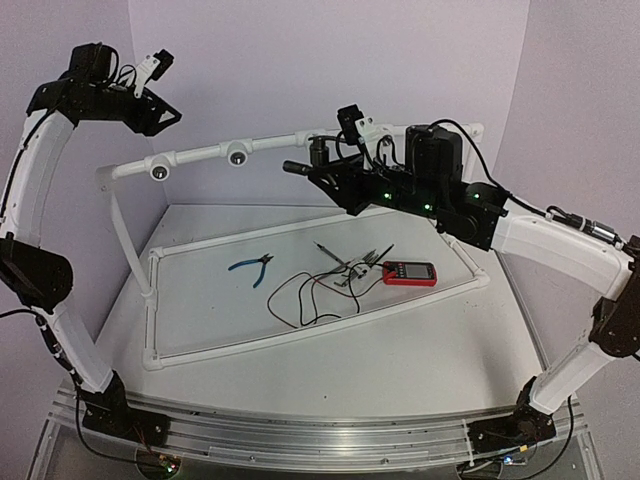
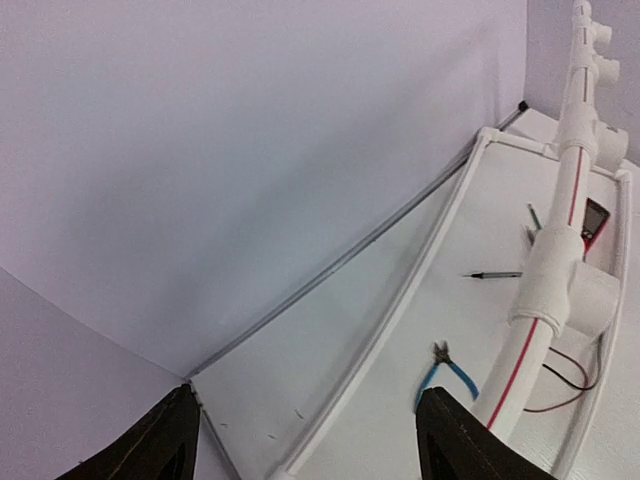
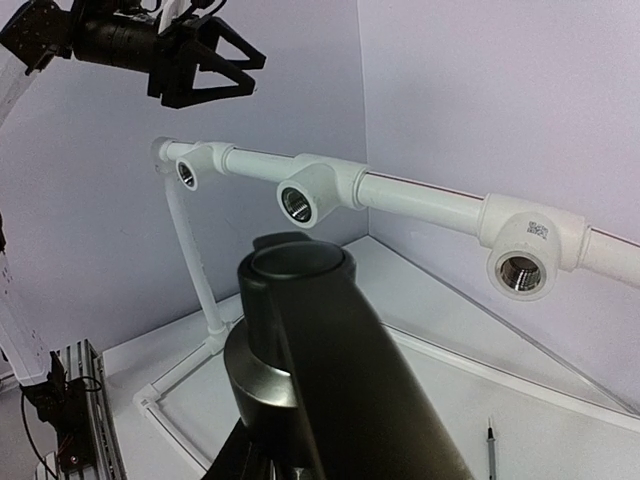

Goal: Install the water faucets

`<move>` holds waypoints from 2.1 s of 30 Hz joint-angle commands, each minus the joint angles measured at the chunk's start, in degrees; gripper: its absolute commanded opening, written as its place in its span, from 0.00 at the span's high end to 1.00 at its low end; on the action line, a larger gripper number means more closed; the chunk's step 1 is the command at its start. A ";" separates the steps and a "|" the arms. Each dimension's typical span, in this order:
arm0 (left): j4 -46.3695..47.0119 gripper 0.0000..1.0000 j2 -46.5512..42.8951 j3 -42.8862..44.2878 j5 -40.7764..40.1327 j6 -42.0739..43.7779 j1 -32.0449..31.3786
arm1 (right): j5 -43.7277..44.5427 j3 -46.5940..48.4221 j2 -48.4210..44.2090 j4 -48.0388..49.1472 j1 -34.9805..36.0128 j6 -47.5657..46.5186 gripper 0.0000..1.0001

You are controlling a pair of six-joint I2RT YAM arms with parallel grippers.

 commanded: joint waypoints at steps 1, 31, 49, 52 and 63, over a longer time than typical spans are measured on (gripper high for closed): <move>-3.96 0.23 -5.22 -3.74 18.21 -3.39 9.88 | -0.27 -0.66 -1.30 2.49 0.15 -0.26 1.00; -21.13 0.31 -9.85 -22.30 22.34 32.75 16.27 | -2.65 1.32 0.92 2.83 0.09 1.79 1.00; -20.90 0.74 -15.99 -25.33 23.86 10.90 7.18 | 19.26 4.16 2.13 5.67 8.62 1.33 1.00; -20.87 0.80 -17.02 -26.82 25.12 7.79 7.14 | 29.77 2.88 1.82 7.05 11.64 1.34 1.00; -19.09 0.95 -19.10 -30.32 27.99 5.57 7.07 | 44.19 4.76 7.53 13.43 17.82 -5.64 1.00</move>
